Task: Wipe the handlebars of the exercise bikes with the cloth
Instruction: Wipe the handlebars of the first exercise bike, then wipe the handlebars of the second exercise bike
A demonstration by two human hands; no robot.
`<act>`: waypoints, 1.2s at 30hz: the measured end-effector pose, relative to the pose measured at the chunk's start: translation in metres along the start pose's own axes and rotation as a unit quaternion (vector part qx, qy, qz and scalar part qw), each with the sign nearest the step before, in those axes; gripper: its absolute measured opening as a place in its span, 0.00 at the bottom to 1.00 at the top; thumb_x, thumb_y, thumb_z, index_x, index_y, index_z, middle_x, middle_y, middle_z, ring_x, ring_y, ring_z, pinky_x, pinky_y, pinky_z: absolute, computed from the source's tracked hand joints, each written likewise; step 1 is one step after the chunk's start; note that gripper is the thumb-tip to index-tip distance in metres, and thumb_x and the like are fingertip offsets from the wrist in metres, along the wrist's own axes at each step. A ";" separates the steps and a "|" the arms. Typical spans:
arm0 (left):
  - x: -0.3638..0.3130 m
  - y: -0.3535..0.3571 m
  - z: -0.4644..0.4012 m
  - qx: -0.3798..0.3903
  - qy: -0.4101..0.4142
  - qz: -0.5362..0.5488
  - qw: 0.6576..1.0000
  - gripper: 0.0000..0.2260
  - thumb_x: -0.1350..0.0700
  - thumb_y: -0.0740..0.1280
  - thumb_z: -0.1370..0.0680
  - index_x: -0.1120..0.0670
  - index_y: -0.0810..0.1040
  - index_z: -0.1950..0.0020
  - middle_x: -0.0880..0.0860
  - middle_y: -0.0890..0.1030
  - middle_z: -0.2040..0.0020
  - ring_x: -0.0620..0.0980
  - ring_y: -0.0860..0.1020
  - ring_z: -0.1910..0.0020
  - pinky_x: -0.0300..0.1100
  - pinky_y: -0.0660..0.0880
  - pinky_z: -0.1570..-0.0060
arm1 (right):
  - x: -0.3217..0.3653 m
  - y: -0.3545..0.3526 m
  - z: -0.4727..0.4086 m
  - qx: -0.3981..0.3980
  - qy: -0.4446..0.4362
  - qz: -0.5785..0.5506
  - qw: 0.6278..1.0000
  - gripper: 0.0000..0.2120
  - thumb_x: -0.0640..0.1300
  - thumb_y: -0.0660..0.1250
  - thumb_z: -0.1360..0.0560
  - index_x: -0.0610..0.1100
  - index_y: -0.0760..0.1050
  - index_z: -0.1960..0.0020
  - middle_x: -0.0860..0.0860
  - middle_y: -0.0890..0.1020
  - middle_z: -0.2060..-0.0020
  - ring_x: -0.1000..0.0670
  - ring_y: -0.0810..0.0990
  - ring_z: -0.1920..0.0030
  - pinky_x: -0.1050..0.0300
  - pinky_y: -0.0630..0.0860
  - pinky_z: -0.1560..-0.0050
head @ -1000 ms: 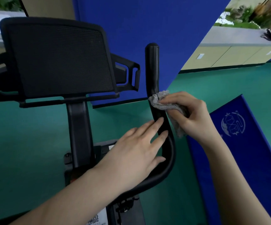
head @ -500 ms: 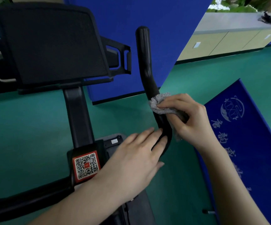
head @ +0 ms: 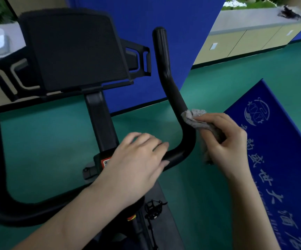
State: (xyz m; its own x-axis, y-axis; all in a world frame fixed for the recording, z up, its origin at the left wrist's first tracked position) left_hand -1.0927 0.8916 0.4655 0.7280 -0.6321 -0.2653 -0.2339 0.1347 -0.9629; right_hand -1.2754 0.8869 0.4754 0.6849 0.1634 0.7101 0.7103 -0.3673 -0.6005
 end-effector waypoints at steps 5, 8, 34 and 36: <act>0.021 -0.014 0.017 -0.025 -0.004 0.003 1.000 0.16 0.47 0.63 0.24 0.54 0.79 0.40 0.49 0.81 0.44 0.50 0.77 0.42 0.47 0.72 0.42 | 0.020 0.003 0.015 -0.058 0.068 -0.031 0.996 0.16 0.29 0.65 0.29 0.48 0.80 0.52 0.52 0.81 0.55 0.56 0.79 0.53 0.67 0.73 0.55; 0.037 -0.020 0.029 -0.028 -0.014 0.013 0.999 0.17 0.47 0.64 0.23 0.55 0.78 0.38 0.50 0.80 0.41 0.51 0.76 0.40 0.47 0.70 0.40 | 0.041 0.016 0.021 -0.063 0.083 -0.034 0.994 0.15 0.29 0.65 0.28 0.47 0.81 0.51 0.52 0.82 0.54 0.57 0.79 0.53 0.65 0.74 0.55; 0.089 -0.038 0.254 -0.118 -0.271 -0.060 0.953 0.23 0.44 0.59 0.21 0.56 0.72 0.32 0.54 0.72 0.31 0.54 0.68 0.31 0.50 0.65 0.36 | 0.192 0.131 0.101 0.131 -0.058 -0.195 0.970 0.14 0.30 0.65 0.28 0.46 0.80 0.49 0.53 0.82 0.51 0.59 0.79 0.48 0.65 0.73 0.48; 0.094 -0.035 0.285 -0.117 -0.322 -0.059 0.938 0.24 0.44 0.58 0.23 0.56 0.71 0.32 0.55 0.72 0.32 0.55 0.69 0.31 0.50 0.66 0.37 | 0.208 0.146 0.114 0.167 -0.070 -0.210 0.961 0.14 0.30 0.65 0.28 0.45 0.81 0.50 0.52 0.82 0.51 0.58 0.79 0.48 0.63 0.74 0.46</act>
State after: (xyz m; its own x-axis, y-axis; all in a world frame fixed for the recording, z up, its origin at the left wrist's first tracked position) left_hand -0.8324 1.0449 0.4597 0.9784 -0.0298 -0.2046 -0.2067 -0.1258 -0.9703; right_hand -1.0104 0.9720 0.4937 0.3254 0.3633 0.8730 0.9253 0.0677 -0.3731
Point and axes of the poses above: each hand's wrist, its own z-axis away from the middle knuckle, its own y-axis out of the palm, x = y × z, the point moved 5 cm from there along -z, towards the middle knuckle
